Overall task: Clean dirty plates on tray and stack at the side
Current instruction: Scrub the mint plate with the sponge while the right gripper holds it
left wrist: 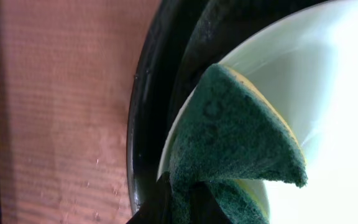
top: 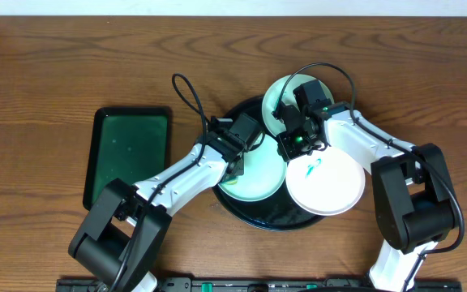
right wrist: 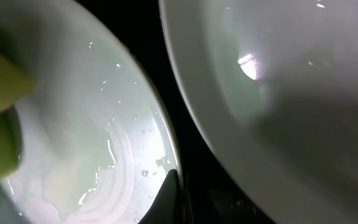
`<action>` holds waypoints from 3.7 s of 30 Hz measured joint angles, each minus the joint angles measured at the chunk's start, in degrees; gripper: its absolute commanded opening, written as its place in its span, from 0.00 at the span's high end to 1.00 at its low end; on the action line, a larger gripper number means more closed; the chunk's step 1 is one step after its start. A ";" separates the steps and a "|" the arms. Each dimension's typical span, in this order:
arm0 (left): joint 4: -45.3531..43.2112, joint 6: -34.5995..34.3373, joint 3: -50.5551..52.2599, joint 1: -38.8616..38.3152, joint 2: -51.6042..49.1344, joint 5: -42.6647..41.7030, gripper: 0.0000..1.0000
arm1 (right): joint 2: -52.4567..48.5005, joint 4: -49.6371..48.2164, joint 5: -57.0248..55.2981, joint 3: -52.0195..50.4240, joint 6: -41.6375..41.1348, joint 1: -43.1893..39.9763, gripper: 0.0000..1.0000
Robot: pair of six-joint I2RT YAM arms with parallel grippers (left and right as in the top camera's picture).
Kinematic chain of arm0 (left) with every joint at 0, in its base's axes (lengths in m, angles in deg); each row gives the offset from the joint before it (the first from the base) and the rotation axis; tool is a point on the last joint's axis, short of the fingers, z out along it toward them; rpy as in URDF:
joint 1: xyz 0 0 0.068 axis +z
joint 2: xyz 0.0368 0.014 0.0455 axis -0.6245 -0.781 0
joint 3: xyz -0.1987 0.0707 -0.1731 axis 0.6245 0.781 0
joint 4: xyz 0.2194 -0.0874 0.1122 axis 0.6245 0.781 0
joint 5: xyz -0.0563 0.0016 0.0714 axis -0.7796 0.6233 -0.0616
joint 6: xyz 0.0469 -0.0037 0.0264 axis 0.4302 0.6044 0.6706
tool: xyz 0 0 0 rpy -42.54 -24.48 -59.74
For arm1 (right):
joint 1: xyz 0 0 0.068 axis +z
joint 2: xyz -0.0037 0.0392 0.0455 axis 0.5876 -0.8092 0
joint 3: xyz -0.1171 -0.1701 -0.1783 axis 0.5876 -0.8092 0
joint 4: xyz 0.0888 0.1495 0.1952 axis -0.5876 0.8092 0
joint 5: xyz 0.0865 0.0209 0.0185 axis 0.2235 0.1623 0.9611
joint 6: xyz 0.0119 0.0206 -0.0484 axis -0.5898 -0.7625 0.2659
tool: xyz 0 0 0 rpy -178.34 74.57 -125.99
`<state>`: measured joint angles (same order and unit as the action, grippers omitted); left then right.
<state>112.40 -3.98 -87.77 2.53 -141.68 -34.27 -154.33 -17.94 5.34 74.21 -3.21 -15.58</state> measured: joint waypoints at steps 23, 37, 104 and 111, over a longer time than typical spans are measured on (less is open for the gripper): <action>-11.82 12.24 3.87 4.81 8.48 -16.57 0.93 | 0.02 -0.70 -1.38 0.28 -0.07 -0.33 0.99; -11.34 12.39 5.07 8.17 17.59 -21.55 0.93 | 3.96 0.33 -2.29 1.42 -0.17 -0.35 0.99; -17.62 7.89 6.71 3.65 3.43 -7.61 0.93 | 5.57 0.94 -7.78 -2.78 -13.84 1.29 0.69; -17.86 7.13 6.73 3.67 3.43 -8.07 0.93 | 2.71 -1.42 -5.81 -3.23 -15.93 1.33 0.99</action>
<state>94.54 3.14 -81.04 6.20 -138.24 -42.33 -151.62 -19.36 -0.47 70.97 -19.14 -14.25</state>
